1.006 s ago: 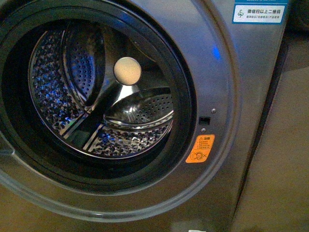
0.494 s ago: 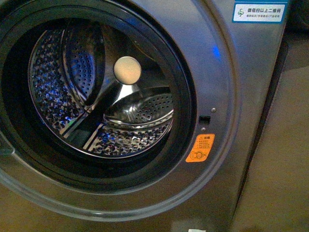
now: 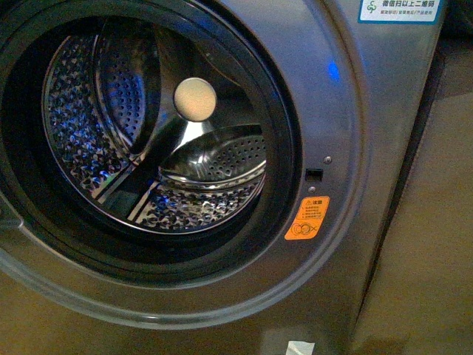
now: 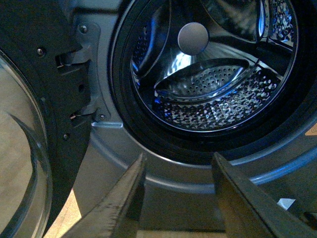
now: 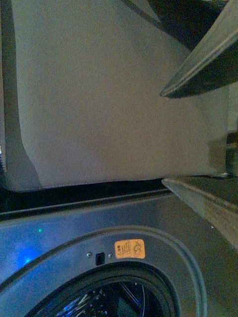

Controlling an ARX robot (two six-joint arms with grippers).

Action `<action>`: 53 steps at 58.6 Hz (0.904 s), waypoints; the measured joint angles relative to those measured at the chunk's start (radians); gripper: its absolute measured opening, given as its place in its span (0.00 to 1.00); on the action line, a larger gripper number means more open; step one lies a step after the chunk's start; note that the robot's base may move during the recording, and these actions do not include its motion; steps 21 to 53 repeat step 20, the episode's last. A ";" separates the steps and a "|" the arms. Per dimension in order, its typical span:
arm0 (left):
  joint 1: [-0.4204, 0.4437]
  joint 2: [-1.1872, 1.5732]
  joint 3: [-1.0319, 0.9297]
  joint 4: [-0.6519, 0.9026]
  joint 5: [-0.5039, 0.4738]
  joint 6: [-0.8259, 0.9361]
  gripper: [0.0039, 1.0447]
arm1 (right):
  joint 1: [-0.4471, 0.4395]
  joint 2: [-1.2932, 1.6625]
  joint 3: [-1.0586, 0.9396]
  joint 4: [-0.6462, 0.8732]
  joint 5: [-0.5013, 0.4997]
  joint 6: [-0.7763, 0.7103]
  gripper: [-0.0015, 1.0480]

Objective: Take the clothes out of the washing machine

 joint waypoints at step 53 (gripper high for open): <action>0.000 0.000 0.000 0.000 0.000 0.002 0.94 | 0.000 0.000 0.000 0.000 0.000 0.000 0.92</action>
